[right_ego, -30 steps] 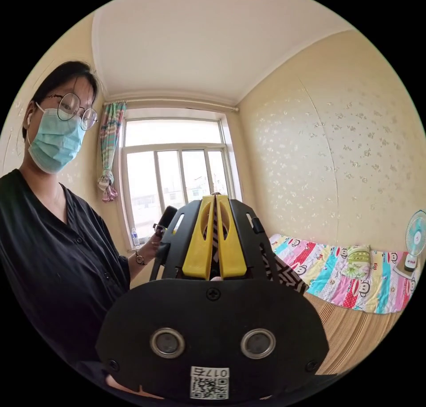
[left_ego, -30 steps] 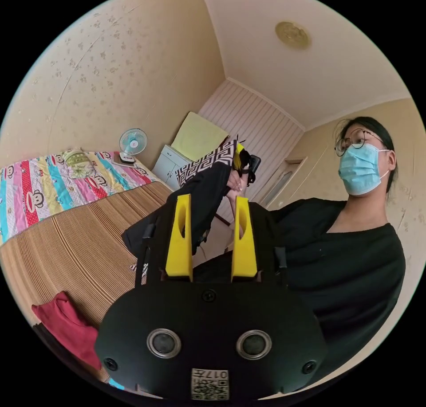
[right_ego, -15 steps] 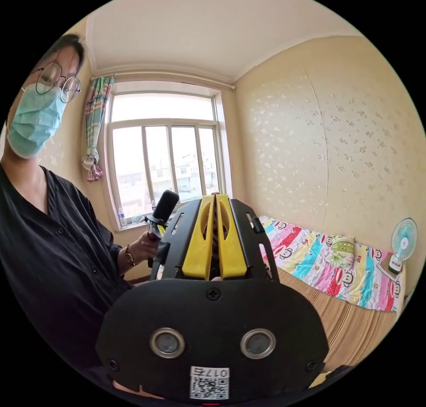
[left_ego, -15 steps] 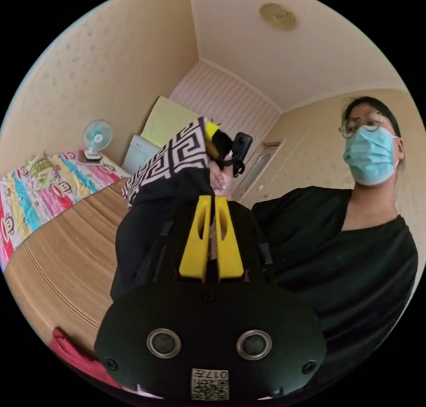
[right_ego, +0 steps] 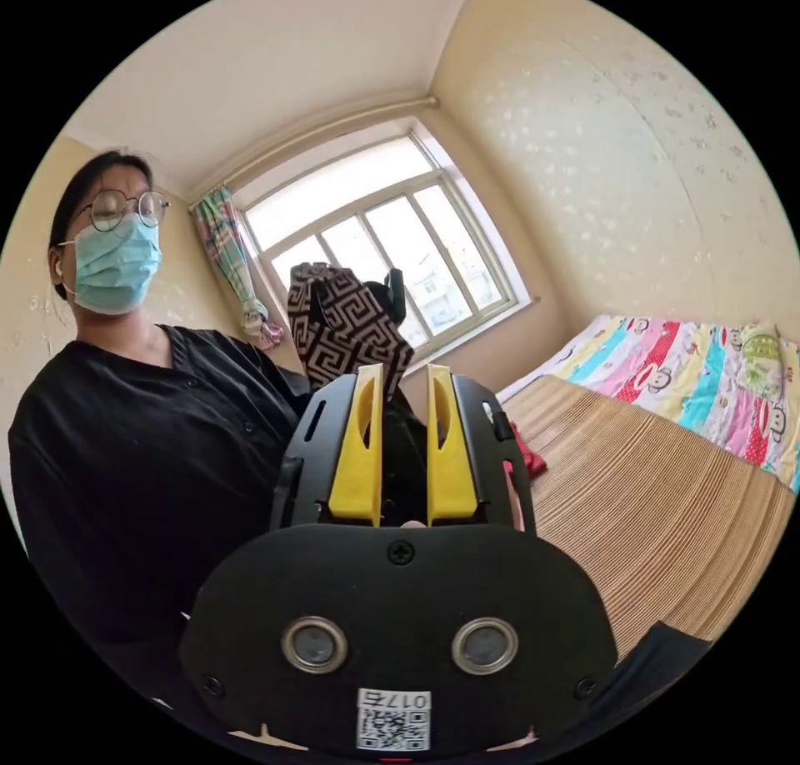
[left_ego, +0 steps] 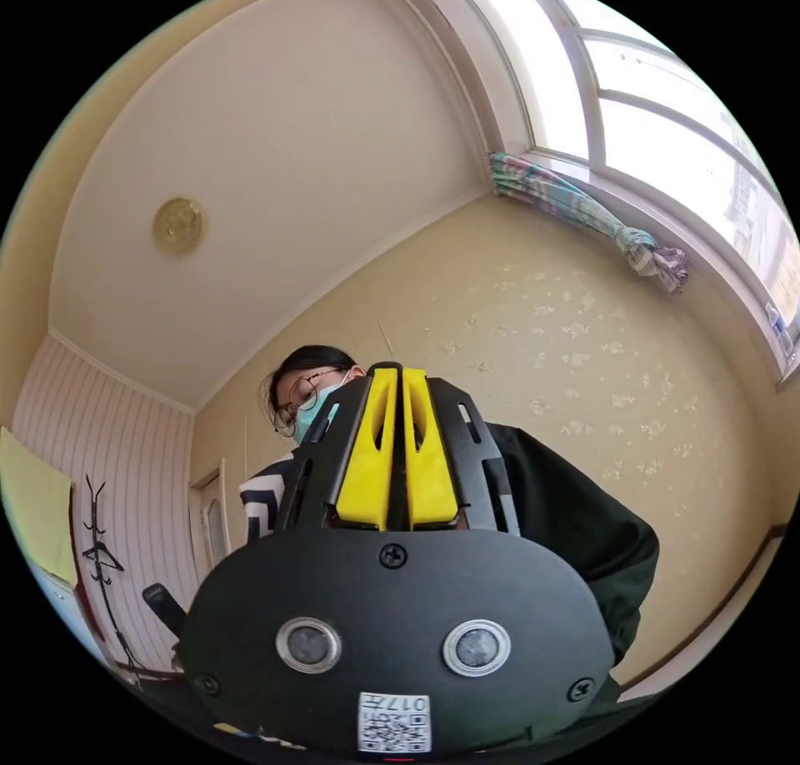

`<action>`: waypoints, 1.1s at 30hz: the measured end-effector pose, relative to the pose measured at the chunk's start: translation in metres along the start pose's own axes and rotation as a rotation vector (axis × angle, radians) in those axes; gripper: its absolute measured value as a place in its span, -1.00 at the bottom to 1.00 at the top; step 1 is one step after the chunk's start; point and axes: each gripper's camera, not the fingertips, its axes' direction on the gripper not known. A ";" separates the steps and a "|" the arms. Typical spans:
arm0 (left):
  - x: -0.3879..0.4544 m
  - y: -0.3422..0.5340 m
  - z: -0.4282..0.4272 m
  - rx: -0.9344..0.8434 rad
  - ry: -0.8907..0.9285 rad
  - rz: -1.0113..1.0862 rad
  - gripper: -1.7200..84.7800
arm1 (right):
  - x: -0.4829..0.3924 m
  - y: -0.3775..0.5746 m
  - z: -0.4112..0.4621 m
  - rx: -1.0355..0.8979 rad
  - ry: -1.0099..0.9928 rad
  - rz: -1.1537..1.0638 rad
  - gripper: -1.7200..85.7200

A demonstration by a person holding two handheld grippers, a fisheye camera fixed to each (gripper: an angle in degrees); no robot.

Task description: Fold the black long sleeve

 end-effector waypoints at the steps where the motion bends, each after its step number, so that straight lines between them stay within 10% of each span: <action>1: 0.000 -0.007 0.008 -0.001 0.024 -0.010 -0.98 | 0.010 0.004 0.005 0.001 -0.048 0.036 -0.72; 16: 0.031 -0.059 0.055 0.002 0.158 0.013 -0.98 | 0.099 0.036 0.070 -0.188 -0.707 0.323 -0.69; 27: 0.073 -0.097 0.033 0.013 0.047 0.126 -0.98 | 0.066 0.000 -0.034 -0.095 -0.596 0.155 -0.93; 33: 0.084 -0.124 -0.002 -0.078 -0.401 -0.047 -0.98 | 0.034 -0.035 -0.139 0.215 -0.392 0.010 -0.94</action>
